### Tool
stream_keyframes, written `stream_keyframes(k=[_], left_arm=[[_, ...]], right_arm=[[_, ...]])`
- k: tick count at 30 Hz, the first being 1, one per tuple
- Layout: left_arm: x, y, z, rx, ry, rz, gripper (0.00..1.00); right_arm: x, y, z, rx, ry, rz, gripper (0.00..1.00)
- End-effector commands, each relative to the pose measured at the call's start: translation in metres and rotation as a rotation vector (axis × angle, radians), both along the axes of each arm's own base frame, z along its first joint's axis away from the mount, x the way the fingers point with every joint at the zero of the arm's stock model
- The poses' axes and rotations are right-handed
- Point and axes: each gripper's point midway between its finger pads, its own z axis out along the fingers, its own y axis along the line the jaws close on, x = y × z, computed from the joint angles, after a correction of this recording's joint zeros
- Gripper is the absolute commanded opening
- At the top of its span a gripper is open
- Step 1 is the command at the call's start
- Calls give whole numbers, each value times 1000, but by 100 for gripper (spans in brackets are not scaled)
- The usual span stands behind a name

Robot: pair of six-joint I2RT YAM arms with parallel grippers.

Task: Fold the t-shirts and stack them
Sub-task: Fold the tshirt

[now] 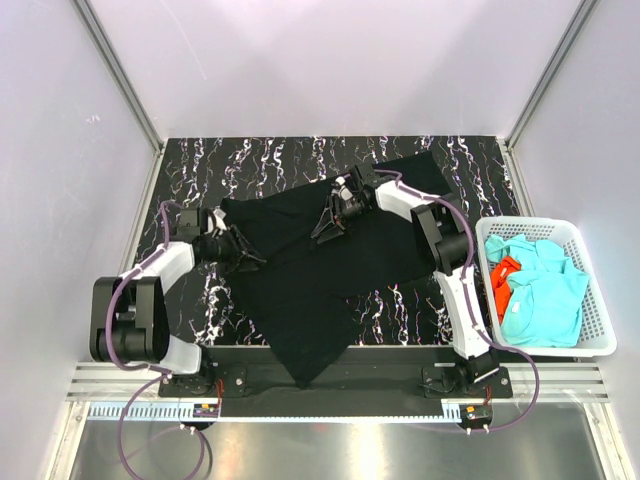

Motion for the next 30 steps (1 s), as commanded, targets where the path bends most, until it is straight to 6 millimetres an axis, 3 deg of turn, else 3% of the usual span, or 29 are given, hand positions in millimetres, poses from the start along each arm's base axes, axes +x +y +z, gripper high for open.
stream_keyframes(k=[1, 2, 3, 5, 6, 7, 9, 10, 12, 13, 14, 17, 23, 30], left_arm=[[0, 16, 25, 71, -94, 5, 52], [8, 33, 29, 113, -122, 46, 55], [14, 40, 38, 132, -160, 67, 57], [26, 61, 43, 179, -185, 122, 60], [41, 66, 56, 196, -238, 126, 61], [51, 71, 52, 203, -236, 129, 61], [79, 78, 66, 214, -309, 129, 61], [90, 81, 54, 216, -284, 129, 61], [118, 84, 64, 200, -337, 132, 59], [127, 86, 52, 196, -313, 135, 58], [142, 87, 59, 188, -340, 145, 57], [167, 89, 49, 160, -326, 164, 56], [202, 99, 47, 173, -339, 207, 50], [223, 107, 24, 180, -292, 230, 48]], right_arm=[[-8, -24, 2, -154, -46, 53, 43], [-13, -33, 7, -200, -56, 55, 45], [-11, -43, 0, -268, -94, 50, 46], [-10, -52, 13, -309, -151, 36, 50], [-9, -57, 14, -330, -164, 27, 50], [-8, -61, 19, -352, -193, 23, 50], [-5, -68, 24, -368, -215, 13, 50], [-4, -71, 24, -382, -230, 15, 51], [-4, -71, 28, -374, -250, 26, 51], [-6, -67, 27, -349, -236, 38, 50], [-8, -64, 25, -339, -227, 46, 51], [-10, -58, 18, -333, -223, 63, 50], [-10, -43, 17, -285, -223, 50, 50], [-16, -36, 10, -267, -192, 51, 50]])
